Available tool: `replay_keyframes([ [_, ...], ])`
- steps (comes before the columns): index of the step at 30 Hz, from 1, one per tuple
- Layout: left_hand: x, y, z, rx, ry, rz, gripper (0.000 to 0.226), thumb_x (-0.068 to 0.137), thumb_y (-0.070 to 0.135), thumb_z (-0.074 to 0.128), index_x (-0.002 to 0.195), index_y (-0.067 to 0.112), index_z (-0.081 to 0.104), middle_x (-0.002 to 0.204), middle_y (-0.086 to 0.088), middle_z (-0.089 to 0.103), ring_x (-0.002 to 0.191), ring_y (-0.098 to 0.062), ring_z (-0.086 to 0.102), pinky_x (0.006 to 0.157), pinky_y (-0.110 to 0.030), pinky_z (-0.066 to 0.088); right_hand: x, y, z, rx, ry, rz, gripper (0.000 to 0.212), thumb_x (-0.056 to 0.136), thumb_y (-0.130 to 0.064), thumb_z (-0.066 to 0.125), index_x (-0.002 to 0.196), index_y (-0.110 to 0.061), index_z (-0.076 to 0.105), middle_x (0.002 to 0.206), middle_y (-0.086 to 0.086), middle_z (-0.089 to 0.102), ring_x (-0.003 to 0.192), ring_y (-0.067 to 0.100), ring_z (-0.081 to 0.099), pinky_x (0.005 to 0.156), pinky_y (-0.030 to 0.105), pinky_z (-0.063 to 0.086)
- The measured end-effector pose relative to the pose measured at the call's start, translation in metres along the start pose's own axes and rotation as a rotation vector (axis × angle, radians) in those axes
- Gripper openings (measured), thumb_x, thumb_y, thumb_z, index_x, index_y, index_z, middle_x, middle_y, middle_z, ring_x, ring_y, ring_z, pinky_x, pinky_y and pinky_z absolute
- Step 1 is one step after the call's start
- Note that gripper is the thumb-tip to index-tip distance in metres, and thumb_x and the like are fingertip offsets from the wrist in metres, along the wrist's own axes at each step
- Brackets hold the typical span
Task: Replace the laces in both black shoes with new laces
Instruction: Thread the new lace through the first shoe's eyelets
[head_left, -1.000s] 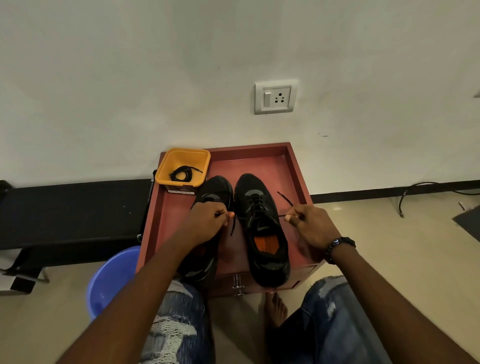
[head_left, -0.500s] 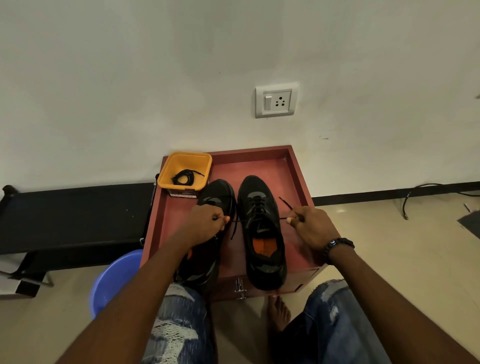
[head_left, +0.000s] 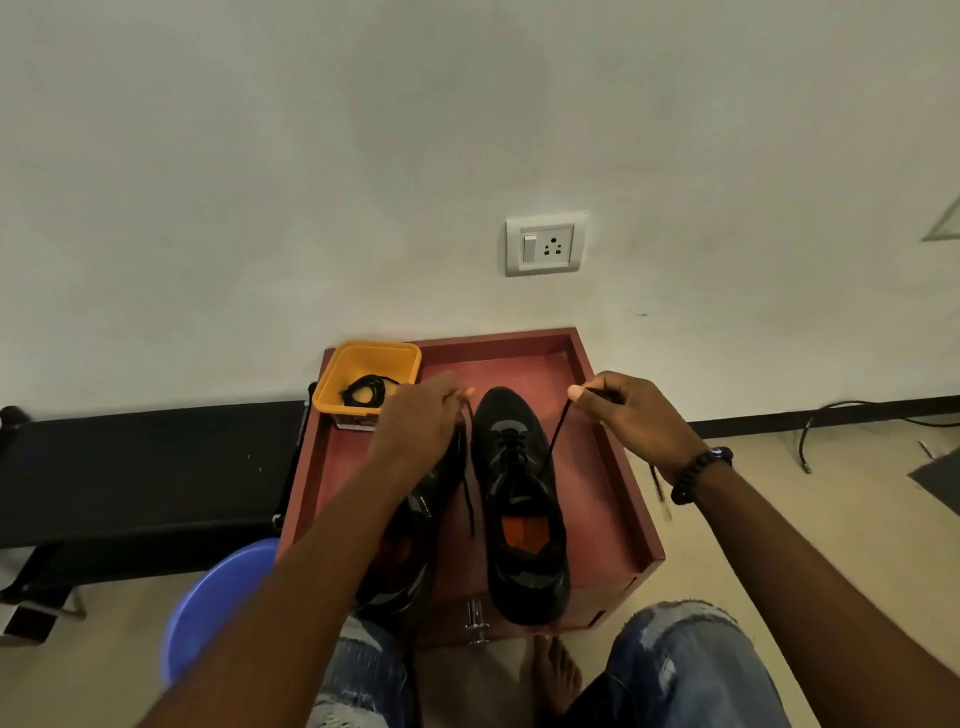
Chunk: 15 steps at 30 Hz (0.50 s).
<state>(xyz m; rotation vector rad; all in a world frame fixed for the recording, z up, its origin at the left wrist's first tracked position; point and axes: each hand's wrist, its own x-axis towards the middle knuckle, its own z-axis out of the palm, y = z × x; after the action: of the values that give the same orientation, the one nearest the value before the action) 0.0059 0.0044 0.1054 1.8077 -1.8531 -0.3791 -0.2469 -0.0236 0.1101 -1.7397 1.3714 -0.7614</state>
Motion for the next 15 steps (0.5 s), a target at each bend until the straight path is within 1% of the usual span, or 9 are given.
replay_keyframes([
  [1,0.005,0.006,0.007,-0.091,-0.017,0.007,0.015,0.102,0.023,0.05,0.095,0.017,0.062,0.081,-0.003,0.068,0.07,-0.017,0.063,0.067,-0.033,0.051,0.006,-0.007,-0.002,-0.076,-0.001,-0.042,0.025,0.096,-0.04,0.059,0.092,-0.017,0.067,0.086,-0.007,0.064,0.082,0.007,0.059,0.076,0.023,0.045],
  [3,0.015,0.022,0.017,-0.376,-0.087,-0.013,0.015,0.099,0.01,0.053,0.101,0.015,0.066,0.096,-0.003,0.071,0.082,-0.014,0.068,0.075,-0.024,0.053,0.019,-0.022,-0.007,-0.228,-0.04,-0.124,0.021,0.097,-0.039,0.057,0.087,-0.021,0.063,0.081,-0.011,0.061,0.075,0.005,0.055,0.067,0.021,0.039],
  [5,0.023,0.037,0.019,-0.551,-0.195,-0.011,0.017,0.094,0.005,0.061,0.103,0.018,0.068,0.099,0.0,0.071,0.086,-0.008,0.067,0.079,-0.019,0.052,0.03,-0.04,-0.01,-0.359,-0.134,-0.189,0.02,0.098,-0.037,0.056,0.083,-0.026,0.06,0.077,-0.011,0.059,0.071,0.006,0.053,0.063,0.021,0.036],
  [7,0.028,0.045,0.016,-0.521,-0.357,0.036,0.016,0.091,0.01,0.068,0.105,0.018,0.069,0.096,0.004,0.069,0.081,-0.001,0.063,0.073,-0.016,0.05,0.04,-0.056,-0.01,-0.443,-0.219,-0.235,0.019,0.098,-0.036,0.057,0.083,-0.025,0.062,0.078,-0.009,0.062,0.071,0.006,0.055,0.062,0.019,0.037],
  [9,0.031,0.048,0.012,-0.554,-0.572,0.068,0.014,0.094,0.014,0.067,0.107,0.015,0.071,0.094,0.006,0.07,0.078,0.002,0.063,0.069,-0.015,0.048,0.048,-0.071,-0.009,-0.479,-0.264,-0.265,0.023,0.097,-0.041,0.058,0.083,-0.023,0.064,0.082,-0.006,0.067,0.075,0.008,0.058,0.067,0.022,0.042],
  [10,0.031,0.048,0.009,-0.591,-0.643,0.074,0.014,0.096,0.014,0.064,0.108,0.014,0.071,0.094,0.005,0.072,0.078,0.001,0.064,0.068,-0.015,0.048,0.051,-0.077,-0.007,-0.414,-0.274,-0.25,0.028,0.096,-0.044,0.057,0.082,-0.022,0.064,0.082,-0.006,0.067,0.075,0.009,0.059,0.07,0.025,0.045],
  [12,0.032,0.043,0.008,-0.625,-0.668,0.063,0.018,0.101,0.014,0.055,0.113,0.011,0.068,0.098,-0.004,0.074,0.083,-0.005,0.067,0.069,-0.018,0.05,0.05,-0.084,0.0,-0.043,-0.266,-0.121,0.039,0.098,-0.051,0.049,0.085,-0.019,0.067,0.082,-0.008,0.069,0.078,0.01,0.063,0.077,0.027,0.051],
  [14,0.03,0.039,0.006,-0.658,-0.637,0.017,0.023,0.104,0.015,0.048,0.117,0.003,0.063,0.105,-0.017,0.072,0.085,-0.011,0.069,0.072,-0.023,0.051,0.047,-0.08,0.01,0.332,-0.252,0.093,0.058,0.1,-0.06,0.034,0.102,-0.015,0.071,0.094,-0.002,0.074,0.09,0.015,0.069,0.086,0.031,0.054],
  [15,0.029,0.036,0.005,-0.674,-0.625,-0.014,0.026,0.105,0.017,0.046,0.115,-0.002,0.061,0.105,-0.021,0.07,0.083,-0.013,0.068,0.073,-0.026,0.052,0.045,-0.072,0.016,0.385,-0.259,0.154,0.065,0.099,-0.064,0.027,0.108,-0.017,0.07,0.099,0.001,0.074,0.094,0.019,0.07,0.089,0.034,0.054],
])
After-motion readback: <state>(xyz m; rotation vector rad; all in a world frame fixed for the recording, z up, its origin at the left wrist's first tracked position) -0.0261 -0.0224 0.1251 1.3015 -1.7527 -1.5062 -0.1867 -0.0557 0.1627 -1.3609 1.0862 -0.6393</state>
